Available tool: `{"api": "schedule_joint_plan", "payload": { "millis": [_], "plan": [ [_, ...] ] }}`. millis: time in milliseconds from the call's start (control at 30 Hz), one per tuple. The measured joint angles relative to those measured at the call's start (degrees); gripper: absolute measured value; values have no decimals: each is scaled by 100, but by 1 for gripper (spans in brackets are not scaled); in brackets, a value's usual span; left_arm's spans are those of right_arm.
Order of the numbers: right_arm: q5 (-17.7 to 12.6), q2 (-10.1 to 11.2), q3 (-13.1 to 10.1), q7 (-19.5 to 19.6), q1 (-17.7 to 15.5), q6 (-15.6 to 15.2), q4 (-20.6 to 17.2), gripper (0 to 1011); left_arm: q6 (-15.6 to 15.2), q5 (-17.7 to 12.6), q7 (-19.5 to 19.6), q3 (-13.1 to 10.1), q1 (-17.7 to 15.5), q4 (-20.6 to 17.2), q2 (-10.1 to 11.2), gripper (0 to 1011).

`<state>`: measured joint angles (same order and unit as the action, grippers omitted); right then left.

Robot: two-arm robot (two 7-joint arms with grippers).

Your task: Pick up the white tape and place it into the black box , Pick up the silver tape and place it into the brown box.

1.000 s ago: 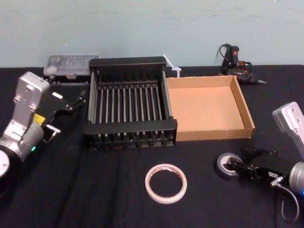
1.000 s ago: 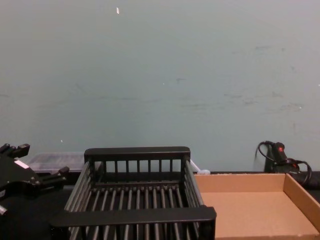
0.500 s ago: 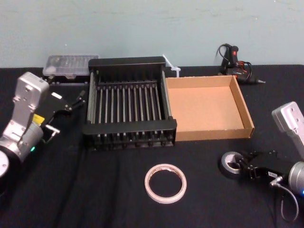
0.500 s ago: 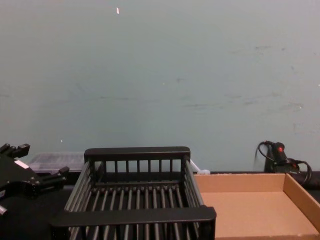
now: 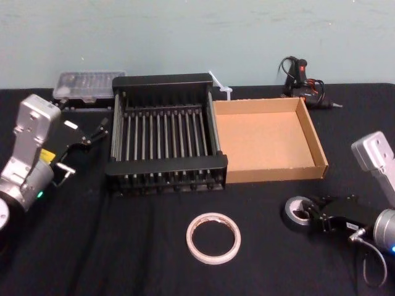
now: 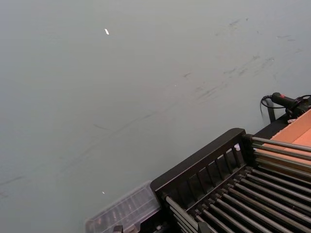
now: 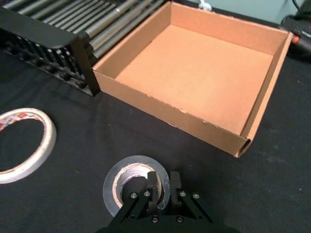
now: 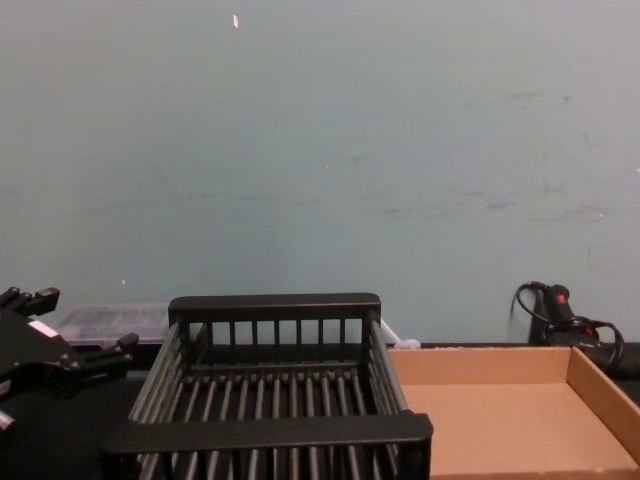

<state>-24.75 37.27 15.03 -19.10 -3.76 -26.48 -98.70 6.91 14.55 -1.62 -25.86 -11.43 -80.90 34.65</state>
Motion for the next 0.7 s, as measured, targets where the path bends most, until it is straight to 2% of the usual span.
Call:
{"api": "schedule_joint_plan", "payload": {
  "millis": [367,700],
  "plan": [
    [-168,101,-115,-164,-57,230,-195,160,0,0,0,0,0,0,0,1001],
    [-171,22,-65,-53,250,295,-111,160,0,0,0,0,0,0,0,1001]
  ]
}}
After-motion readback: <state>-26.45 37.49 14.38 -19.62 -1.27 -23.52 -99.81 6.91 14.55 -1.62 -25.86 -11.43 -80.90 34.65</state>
